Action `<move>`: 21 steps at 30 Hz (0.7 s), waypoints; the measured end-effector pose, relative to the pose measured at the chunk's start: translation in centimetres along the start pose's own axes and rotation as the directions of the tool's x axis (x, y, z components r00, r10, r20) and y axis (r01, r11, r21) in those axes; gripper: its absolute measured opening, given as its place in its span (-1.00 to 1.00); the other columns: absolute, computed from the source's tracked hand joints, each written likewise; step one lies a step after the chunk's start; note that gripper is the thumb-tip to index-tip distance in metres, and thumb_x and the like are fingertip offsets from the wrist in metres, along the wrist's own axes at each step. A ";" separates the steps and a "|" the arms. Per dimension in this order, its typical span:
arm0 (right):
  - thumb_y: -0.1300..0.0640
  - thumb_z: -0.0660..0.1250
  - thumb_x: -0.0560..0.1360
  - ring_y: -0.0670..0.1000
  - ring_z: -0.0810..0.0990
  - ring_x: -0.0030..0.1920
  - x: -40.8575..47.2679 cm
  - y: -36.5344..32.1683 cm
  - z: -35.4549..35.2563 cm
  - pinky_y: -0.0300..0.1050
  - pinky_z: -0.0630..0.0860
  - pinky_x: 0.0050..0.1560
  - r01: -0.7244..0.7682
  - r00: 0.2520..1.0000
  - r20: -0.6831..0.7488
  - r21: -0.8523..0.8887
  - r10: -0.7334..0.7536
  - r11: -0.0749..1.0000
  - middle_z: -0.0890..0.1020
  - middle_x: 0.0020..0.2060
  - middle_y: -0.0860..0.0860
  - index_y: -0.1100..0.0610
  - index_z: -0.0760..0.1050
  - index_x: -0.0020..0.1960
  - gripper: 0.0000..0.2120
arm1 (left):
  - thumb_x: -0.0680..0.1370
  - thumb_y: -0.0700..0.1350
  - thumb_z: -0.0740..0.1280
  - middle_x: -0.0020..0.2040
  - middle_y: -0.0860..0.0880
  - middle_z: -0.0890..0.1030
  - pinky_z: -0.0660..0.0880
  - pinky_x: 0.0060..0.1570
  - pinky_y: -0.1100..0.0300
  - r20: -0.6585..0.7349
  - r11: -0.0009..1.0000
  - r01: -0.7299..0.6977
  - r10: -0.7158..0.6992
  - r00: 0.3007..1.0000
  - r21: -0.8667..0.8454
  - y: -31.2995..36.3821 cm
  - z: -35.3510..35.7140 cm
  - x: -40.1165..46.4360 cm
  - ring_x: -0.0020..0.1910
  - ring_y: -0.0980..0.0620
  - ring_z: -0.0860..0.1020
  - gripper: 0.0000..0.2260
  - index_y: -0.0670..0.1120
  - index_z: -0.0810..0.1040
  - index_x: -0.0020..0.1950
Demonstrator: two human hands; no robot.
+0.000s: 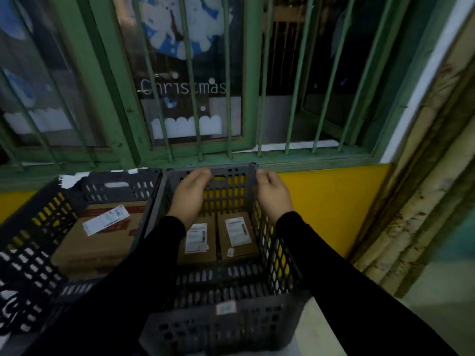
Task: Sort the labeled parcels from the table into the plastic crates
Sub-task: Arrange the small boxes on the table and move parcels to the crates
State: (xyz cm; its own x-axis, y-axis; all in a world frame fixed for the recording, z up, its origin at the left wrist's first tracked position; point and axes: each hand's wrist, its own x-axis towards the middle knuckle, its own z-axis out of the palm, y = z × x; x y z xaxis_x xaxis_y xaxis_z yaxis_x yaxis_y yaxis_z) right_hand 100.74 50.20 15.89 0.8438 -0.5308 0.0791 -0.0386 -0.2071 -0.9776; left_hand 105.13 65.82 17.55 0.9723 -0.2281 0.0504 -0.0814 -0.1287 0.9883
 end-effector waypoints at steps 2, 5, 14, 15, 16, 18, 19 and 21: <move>-0.09 0.13 0.66 0.05 0.56 0.20 -2.4 -0.7 -2.0 0.12 0.48 0.29 0.014 0.996 -0.088 0.073 -0.008 0.997 0.55 0.17 -0.03 0.01 0.45 0.26 -0.72 | 0.68 0.06 0.14 0.27 0.04 0.55 0.37 0.31 0.08 0.048 0.995 -0.039 0.043 0.998 -0.096 1.3 0.4 -1.8 0.26 0.06 0.51 -0.72 0.02 0.51 0.31; -0.06 0.14 0.67 0.04 0.59 0.17 -7.2 -1.2 -5.7 0.07 0.52 0.24 0.016 0.977 -0.212 0.164 0.020 0.986 0.56 0.16 -0.02 0.01 0.43 0.24 -0.76 | 0.69 0.02 0.11 0.17 0.02 0.59 0.42 0.24 0.11 0.180 0.974 -0.065 0.105 0.978 -0.218 2.6 1.0 -4.5 0.18 0.06 0.56 -0.68 -0.05 0.46 0.38; -0.08 0.12 0.67 -0.02 0.61 0.07 -23.1 0.4 -20.9 -0.01 0.54 0.18 0.034 0.849 -0.525 0.172 0.062 0.985 0.58 0.13 -0.02 0.06 0.45 0.29 -0.68 | 0.68 0.01 0.11 0.20 -0.04 0.59 0.42 0.26 0.05 0.535 0.941 -0.034 0.221 0.816 -0.336 5.4 13.6 -17.0 0.21 -0.02 0.55 -0.74 -0.01 0.49 0.28; -0.07 0.12 0.67 -0.01 0.62 0.07 -24.8 0.5 -23.0 0.00 0.54 0.19 0.043 0.819 -0.570 0.168 0.061 0.985 0.58 0.14 0.00 0.05 0.45 0.27 -0.71 | 0.68 0.03 0.11 0.20 -0.02 0.59 0.43 0.25 0.06 0.568 0.940 -0.038 0.236 0.788 -0.338 6.0 15.4 -18.7 0.21 0.00 0.56 -0.73 0.01 0.50 0.29; -0.05 0.11 0.67 0.00 0.62 0.07 -27.0 0.5 -25.5 0.01 0.54 0.18 0.057 0.785 -0.617 0.165 0.058 0.985 0.59 0.12 0.01 0.04 0.45 0.24 -0.74 | 0.68 0.04 0.11 0.21 0.00 0.59 0.44 0.25 0.07 0.607 0.939 -0.043 0.256 0.752 -0.342 6.6 17.6 -20.8 0.21 0.03 0.56 -0.71 0.01 0.49 0.31; -0.02 0.10 0.68 0.03 0.61 0.08 -31.3 0.8 -30.7 0.01 0.52 0.19 0.080 0.720 -0.692 0.161 0.054 0.984 0.57 0.07 -0.01 0.02 0.43 0.20 -0.79 | 0.68 0.04 0.10 0.21 0.01 0.59 0.45 0.24 0.10 0.671 0.936 -0.044 0.282 0.686 -0.349 8.0 22.1 -25.3 0.20 0.07 0.56 -0.68 -0.01 0.47 0.36; -0.02 0.10 0.68 0.04 0.61 0.10 -33.8 1.1 -33.6 0.02 0.52 0.21 0.089 0.680 -0.731 0.155 0.054 0.984 0.57 0.08 -0.01 0.01 0.42 0.19 -0.81 | 0.69 0.03 0.10 0.21 0.00 0.59 0.45 0.24 0.11 0.700 0.935 -0.041 0.293 0.651 -0.353 8.6 24.7 -27.9 0.20 0.07 0.56 -0.68 -0.03 0.46 0.37; -0.03 0.10 0.68 0.06 0.61 0.12 -39.1 1.9 -39.5 0.05 0.52 0.23 0.111 0.597 -0.801 0.149 0.054 0.983 0.58 0.13 0.03 0.00 0.43 0.17 -0.81 | 0.70 0.00 0.09 0.22 -0.04 0.58 0.44 0.26 0.10 0.748 0.930 -0.024 0.310 0.587 -0.366 9.8 30.2 -33.2 0.20 0.06 0.55 -0.70 -0.04 0.45 0.35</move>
State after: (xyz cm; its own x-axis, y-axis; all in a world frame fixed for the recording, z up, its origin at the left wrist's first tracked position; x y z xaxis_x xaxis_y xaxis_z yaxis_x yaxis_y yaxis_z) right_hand 46.57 38.08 18.62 0.0727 -0.9858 0.1511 0.1358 -0.1403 -0.9807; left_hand 65.45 42.99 21.24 0.3813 -0.8959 0.2281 -0.0185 0.2393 0.9708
